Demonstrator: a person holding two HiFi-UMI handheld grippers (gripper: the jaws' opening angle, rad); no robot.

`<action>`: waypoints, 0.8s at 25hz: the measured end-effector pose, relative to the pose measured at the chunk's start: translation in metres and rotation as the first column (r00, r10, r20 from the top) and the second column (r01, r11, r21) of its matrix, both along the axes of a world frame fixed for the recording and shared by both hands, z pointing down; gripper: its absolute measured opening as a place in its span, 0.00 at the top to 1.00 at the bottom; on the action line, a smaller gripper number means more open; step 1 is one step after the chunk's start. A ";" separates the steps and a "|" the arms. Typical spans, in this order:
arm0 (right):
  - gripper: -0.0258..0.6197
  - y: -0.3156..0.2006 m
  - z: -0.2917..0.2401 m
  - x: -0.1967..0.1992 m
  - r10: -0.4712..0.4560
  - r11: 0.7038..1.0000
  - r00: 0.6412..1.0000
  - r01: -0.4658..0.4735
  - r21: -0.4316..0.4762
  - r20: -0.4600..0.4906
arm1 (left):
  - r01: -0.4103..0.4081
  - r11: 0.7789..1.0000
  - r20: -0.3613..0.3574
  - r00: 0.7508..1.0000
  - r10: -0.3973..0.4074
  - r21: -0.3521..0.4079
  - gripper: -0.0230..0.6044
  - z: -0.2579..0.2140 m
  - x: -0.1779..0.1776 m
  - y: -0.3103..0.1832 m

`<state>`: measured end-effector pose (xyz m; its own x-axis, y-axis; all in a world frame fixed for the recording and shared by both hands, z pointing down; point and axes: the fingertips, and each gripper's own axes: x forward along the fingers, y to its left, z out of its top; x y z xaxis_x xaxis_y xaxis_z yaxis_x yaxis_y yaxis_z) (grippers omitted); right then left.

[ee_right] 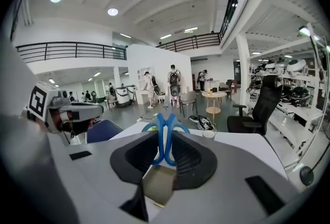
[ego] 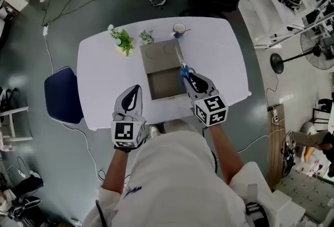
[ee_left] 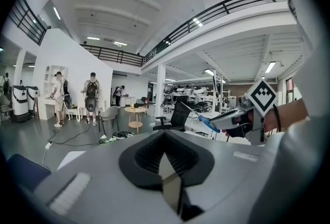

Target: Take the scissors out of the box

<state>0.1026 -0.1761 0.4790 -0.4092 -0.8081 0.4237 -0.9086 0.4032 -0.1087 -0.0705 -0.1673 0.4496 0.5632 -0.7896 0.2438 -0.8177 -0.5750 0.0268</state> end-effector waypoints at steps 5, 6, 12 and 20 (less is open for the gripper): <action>0.82 0.002 -0.036 0.003 -0.014 0.996 0.999 0.011 0.084 0.029 | 0.006 1.000 -0.013 1.000 -0.006 -0.002 0.96 -0.004 0.002 0.000; 0.82 0.002 -0.041 0.003 -0.021 0.995 0.999 0.017 0.100 0.041 | 0.010 1.000 -0.022 1.000 -0.011 -0.004 0.96 -0.005 0.001 -0.001; 0.82 0.003 -0.055 0.008 -0.033 0.986 0.998 0.023 0.162 0.059 | 0.021 0.999 -0.048 0.999 -0.020 0.027 0.96 -0.019 0.006 -0.007; 0.82 0.010 -0.083 0.009 -0.056 0.973 0.996 0.039 0.226 0.072 | 0.048 0.997 -0.004 0.999 -0.048 0.061 0.96 -0.028 -0.010 -0.021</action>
<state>0.1115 -0.1665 0.3963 -0.4738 -0.8578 0.1992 -0.8803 0.4678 -0.0796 -0.0804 -0.1883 0.4212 0.5245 -0.8293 0.1928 -0.8446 -0.5354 -0.0055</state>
